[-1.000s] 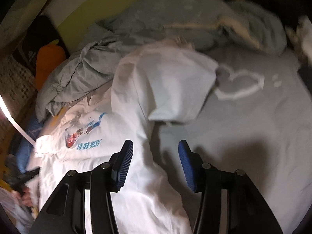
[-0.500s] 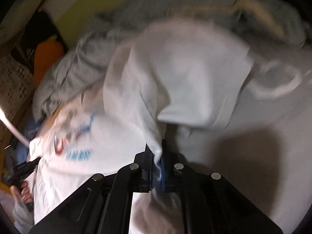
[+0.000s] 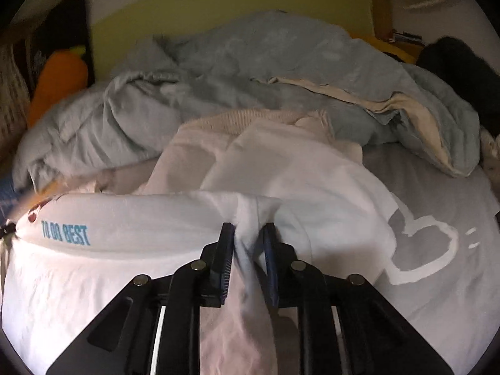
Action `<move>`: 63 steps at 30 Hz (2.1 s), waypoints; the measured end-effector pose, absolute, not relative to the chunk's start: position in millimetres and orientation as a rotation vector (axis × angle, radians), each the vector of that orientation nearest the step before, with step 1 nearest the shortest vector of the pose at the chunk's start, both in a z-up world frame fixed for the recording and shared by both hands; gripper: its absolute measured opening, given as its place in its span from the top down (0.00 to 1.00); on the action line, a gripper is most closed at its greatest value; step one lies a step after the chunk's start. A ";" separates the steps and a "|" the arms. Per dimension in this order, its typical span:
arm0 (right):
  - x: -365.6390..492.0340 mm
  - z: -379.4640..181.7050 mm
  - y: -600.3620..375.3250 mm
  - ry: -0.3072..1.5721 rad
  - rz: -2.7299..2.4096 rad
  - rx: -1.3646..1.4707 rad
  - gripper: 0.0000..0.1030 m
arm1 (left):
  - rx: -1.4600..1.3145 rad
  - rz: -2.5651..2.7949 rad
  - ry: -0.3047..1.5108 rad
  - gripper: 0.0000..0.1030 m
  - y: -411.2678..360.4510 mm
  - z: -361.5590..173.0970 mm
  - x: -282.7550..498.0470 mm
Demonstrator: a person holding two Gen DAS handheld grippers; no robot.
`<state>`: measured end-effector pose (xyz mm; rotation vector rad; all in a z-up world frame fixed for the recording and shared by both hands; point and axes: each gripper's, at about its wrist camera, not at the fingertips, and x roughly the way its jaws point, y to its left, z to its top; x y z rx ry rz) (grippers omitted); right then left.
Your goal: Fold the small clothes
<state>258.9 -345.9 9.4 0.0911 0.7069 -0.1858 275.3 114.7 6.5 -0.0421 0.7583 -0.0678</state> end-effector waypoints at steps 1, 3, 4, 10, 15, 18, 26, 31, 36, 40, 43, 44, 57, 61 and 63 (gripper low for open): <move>241.8 13.6 -347.1 0.687 -0.197 0.067 0.51 | -0.008 -0.063 0.730 0.60 114.8 10.7 261.1; 202.3 29.8 -341.7 0.626 -0.221 -0.001 0.38 | 0.044 -0.039 0.667 0.47 116.9 19.6 218.7; 181.5 37.7 -340.0 0.611 -0.226 -0.018 0.38 | 0.046 -0.052 0.645 0.47 116.6 24.0 198.1; 33.5 71.3 -319.1 0.522 -0.201 0.068 0.38 | 0.007 -0.057 0.526 0.47 120.5 51.4 52.9; -84.7 64.0 -279.6 0.486 -0.155 0.230 0.38 | -0.152 -0.088 0.550 0.47 111.5 26.9 -53.6; -133.5 46.3 -232.4 0.447 -0.216 0.091 0.38 | 0.027 -0.024 0.507 0.47 75.6 0.5 -98.8; -148.8 -5.4 -176.7 0.676 -0.007 0.157 0.45 | -0.112 -0.216 0.631 0.53 43.0 -34.9 -117.1; -136.9 -21.9 -182.9 0.639 -0.136 0.225 0.46 | -0.094 -0.200 0.690 0.53 25.9 -43.4 -104.0; -121.0 -39.4 -203.1 0.691 -0.139 0.339 0.53 | -0.149 -0.206 0.711 0.54 26.1 -56.8 -110.2; -113.4 -35.7 -209.5 0.649 -0.124 0.355 0.67 | -0.264 -0.196 0.731 0.54 40.2 -54.6 -99.9; -104.4 -35.5 -216.3 0.637 -0.135 0.374 0.68 | -0.314 -0.136 0.763 0.60 50.8 -52.5 -89.3; -102.7 -36.1 -221.2 0.638 -0.143 0.402 0.68 | -0.325 -0.130 0.767 0.60 53.1 -51.0 -86.7; -114.1 -28.5 -243.1 0.558 -0.232 0.450 0.99 | -0.457 -0.037 0.761 0.61 92.1 -55.9 -97.6; -123.8 -17.6 -241.1 0.502 -0.279 0.378 0.99 | -0.563 -0.094 0.711 0.57 112.7 -52.8 -81.8; -123.4 -15.8 -239.3 0.499 -0.291 0.339 0.99 | -0.502 -0.049 0.704 0.88 110.6 -54.9 -73.4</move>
